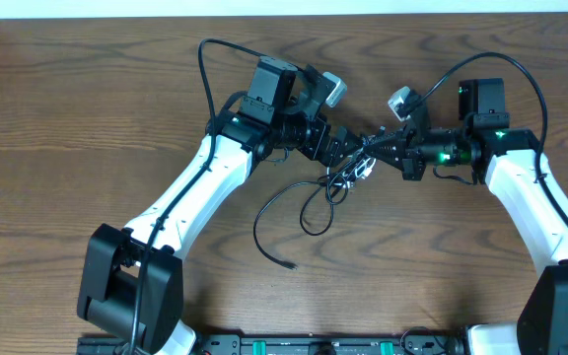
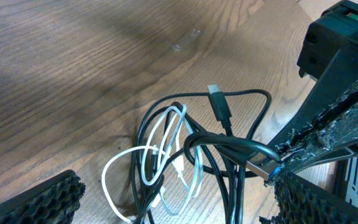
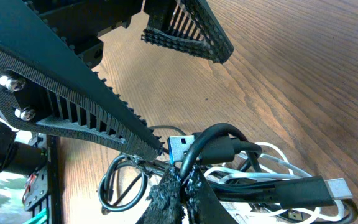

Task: Untangle cables

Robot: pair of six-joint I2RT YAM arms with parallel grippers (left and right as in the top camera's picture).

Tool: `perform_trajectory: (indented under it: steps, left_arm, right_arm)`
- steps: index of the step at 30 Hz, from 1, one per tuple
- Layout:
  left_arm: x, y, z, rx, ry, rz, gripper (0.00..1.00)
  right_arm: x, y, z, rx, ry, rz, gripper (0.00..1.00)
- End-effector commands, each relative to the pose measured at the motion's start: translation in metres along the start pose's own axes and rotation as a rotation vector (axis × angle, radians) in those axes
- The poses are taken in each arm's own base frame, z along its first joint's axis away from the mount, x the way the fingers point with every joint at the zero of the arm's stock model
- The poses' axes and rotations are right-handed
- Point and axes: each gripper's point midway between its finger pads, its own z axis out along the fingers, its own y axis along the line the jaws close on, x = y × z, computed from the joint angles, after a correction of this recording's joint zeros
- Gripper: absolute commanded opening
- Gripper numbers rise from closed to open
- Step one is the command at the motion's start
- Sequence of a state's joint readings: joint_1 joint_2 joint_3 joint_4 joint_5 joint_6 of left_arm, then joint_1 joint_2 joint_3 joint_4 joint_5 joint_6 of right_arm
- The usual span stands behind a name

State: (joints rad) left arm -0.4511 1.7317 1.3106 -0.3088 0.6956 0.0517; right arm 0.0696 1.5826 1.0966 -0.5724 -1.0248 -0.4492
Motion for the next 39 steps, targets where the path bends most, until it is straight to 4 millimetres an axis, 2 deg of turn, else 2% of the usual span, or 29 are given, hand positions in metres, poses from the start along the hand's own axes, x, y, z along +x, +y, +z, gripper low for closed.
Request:
perform_trajectory:
  steps: [1, 16, 26, 31, 39]
  left_arm:
    - [-0.004, 0.003, 0.0, -0.016, -0.006, -0.001, 0.99]
    - [0.004, 0.008, 0.011, -0.013, 0.02, -0.025, 0.99]
    - [0.004, -0.023, 0.032, 0.037, 0.025, 0.049, 0.99]
    - [0.013, -0.02, 0.041, -0.014, 0.056, 0.05, 0.99]
    - [0.015, -0.015, 0.04, -0.042, 0.065, 0.044, 0.99]
  right_arm:
    - [-0.007, 0.011, -0.003, -0.03, -0.023, -0.013, 0.01]
    - [-0.011, 0.021, -0.003, -0.087, -0.047, -0.031, 0.01]
    - [-0.013, 0.025, -0.004, -0.11, -0.059, -0.036, 0.01]
    - [-0.018, 0.034, -0.006, -0.167, -0.091, -0.06, 0.01]
    - [-0.019, 0.034, -0.006, -0.164, -0.093, -0.064, 0.01]
